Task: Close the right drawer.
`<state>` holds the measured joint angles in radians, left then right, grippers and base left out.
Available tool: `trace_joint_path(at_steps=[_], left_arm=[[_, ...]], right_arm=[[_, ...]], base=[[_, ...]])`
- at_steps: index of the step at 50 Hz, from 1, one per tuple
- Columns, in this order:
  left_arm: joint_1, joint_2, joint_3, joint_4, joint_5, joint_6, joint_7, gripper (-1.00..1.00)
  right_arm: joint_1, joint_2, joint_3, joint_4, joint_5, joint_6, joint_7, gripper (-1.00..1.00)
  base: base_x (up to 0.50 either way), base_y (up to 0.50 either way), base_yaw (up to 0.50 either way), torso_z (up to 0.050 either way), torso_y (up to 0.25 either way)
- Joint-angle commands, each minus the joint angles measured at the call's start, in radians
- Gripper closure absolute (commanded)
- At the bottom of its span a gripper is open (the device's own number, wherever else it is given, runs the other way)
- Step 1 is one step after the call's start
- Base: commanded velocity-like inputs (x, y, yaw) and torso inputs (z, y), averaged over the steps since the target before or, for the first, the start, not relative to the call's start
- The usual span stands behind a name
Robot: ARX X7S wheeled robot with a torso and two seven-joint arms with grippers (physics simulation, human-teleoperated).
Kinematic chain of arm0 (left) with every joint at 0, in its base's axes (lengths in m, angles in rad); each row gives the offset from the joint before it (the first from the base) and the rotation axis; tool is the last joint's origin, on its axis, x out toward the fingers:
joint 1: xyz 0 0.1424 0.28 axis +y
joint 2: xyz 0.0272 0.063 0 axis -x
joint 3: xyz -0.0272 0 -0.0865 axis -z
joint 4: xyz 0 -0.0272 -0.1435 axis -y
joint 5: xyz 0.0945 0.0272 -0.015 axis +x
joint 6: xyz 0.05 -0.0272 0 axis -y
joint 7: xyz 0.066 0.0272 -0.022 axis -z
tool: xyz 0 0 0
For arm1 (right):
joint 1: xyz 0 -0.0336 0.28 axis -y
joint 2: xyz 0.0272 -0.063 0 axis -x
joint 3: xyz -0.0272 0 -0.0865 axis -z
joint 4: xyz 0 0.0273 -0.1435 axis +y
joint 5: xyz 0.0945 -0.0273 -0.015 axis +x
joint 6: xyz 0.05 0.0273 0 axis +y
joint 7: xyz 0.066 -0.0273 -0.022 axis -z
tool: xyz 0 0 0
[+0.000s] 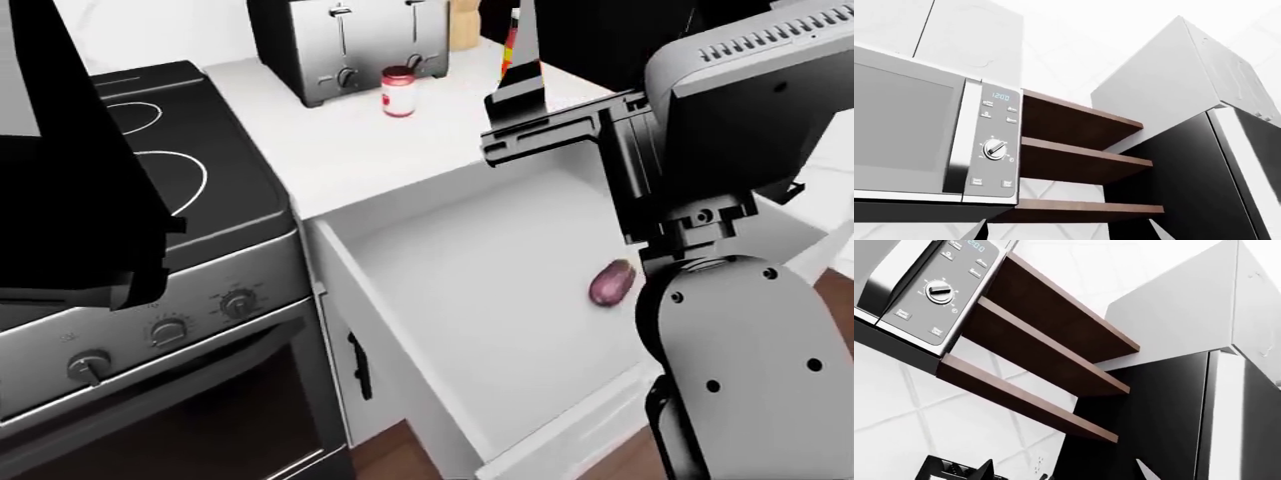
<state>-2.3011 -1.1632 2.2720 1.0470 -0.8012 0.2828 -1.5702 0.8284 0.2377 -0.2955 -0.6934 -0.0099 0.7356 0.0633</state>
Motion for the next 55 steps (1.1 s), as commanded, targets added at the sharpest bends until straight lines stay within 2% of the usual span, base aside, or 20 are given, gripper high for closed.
trace_joint_path(at_steps=[1,27,48,55], left_arm=[[-0.004,0.004,-0.001,0.000,-0.003,-0.001,0.000,-1.00],[0.014,0.007,-0.010,0.000,0.001,-0.010,0.000,-1.00],[-0.048,-0.012,0.051,0.000,0.008,0.013,0.000,-1.00],[-0.053,-0.016,0.050,0.000,0.005,0.010,0.000,-1.00]], right_arm=[[-0.003,0.003,0.002,-0.002,0.007,0.001,0.004,-1.00],[-0.021,0.010,0.001,-0.001,0.017,-0.010,0.020,-1.00],[-0.013,0.013,0.004,0.003,0.015,-0.004,0.041,-1.00],[-0.012,0.013,0.012,0.001,0.016,0.041,0.050,-1.00]], base=[[0.00,0.00,-0.50,0.000,0.000],[0.00,0.00,-0.50,0.000,0.000],[0.00,0.00,-0.49,0.000,0.000],[-0.02,-0.02,0.00,0.000,0.000]])
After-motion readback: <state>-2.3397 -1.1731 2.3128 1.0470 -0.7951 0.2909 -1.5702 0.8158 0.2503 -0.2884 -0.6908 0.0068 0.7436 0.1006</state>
